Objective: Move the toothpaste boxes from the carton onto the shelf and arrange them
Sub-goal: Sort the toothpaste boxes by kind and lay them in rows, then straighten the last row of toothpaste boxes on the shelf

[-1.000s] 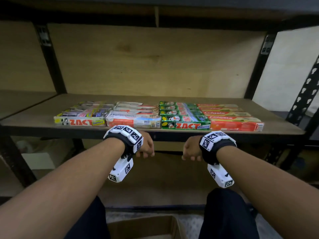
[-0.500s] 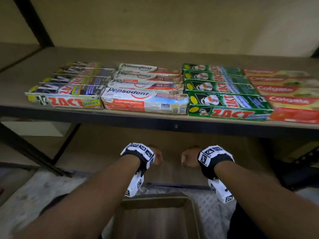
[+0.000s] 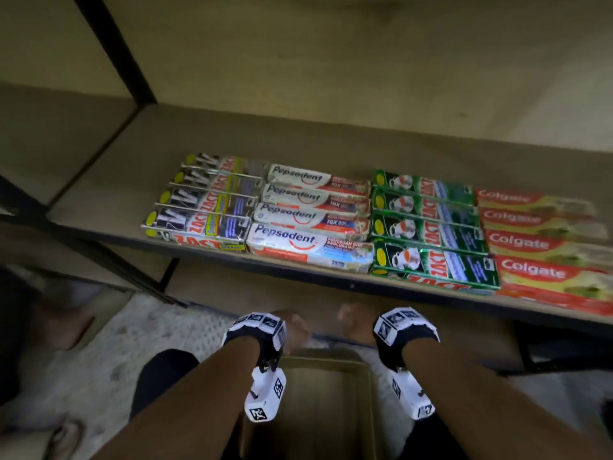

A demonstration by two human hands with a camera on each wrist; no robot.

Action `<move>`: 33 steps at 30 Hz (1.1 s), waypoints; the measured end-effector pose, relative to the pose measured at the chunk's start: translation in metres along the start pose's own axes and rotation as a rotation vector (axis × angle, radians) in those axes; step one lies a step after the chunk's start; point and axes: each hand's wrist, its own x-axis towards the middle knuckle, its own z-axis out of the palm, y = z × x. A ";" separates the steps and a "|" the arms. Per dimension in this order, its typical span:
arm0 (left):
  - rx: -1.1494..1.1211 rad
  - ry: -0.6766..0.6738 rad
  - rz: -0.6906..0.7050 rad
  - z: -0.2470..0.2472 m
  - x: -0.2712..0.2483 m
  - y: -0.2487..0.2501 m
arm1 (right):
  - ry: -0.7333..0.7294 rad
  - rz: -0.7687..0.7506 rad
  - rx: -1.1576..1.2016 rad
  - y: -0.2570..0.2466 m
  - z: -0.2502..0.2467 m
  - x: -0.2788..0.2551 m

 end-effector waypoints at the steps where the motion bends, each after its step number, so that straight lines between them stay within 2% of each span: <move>1: -0.022 0.001 -0.051 -0.007 -0.008 0.000 | 0.026 -0.015 0.044 0.001 -0.004 -0.002; 2: -0.063 0.029 -0.067 -0.012 -0.008 -0.003 | 0.027 0.001 0.050 0.000 -0.011 -0.007; 6: 0.054 0.084 -0.087 -0.025 0.007 0.003 | 0.051 0.071 0.108 0.023 -0.021 -0.021; 9: 0.013 0.135 -0.055 -0.023 0.013 0.019 | 0.195 0.102 0.222 0.043 -0.008 -0.025; 12: -0.103 0.196 -0.003 -0.012 0.026 0.024 | 0.389 0.107 0.561 0.044 0.016 -0.025; 14: -0.294 0.288 0.008 -0.005 0.029 0.032 | 0.429 0.048 0.741 0.043 0.025 -0.028; 17: -0.781 0.396 0.016 -0.001 0.018 0.052 | 0.427 -0.004 1.066 0.032 0.026 -0.040; 20: -0.995 0.423 0.082 0.003 0.007 0.049 | 0.390 -0.041 1.571 0.003 0.030 -0.051; 22: -1.117 0.417 0.147 0.011 -0.002 0.042 | 0.334 -0.057 1.762 -0.011 0.031 -0.055; 25: -1.540 0.304 0.267 0.020 -0.013 0.039 | 0.305 -0.044 1.817 -0.016 0.028 -0.060; 27: -1.707 0.254 0.306 0.021 -0.017 0.046 | 0.295 -0.015 1.829 -0.017 0.026 -0.065; 30: -1.667 0.233 0.275 0.026 -0.029 0.058 | 0.271 0.001 1.862 -0.023 0.021 -0.068; 33: -1.639 0.216 0.250 0.026 -0.043 0.059 | 0.260 0.083 1.814 -0.024 0.019 -0.070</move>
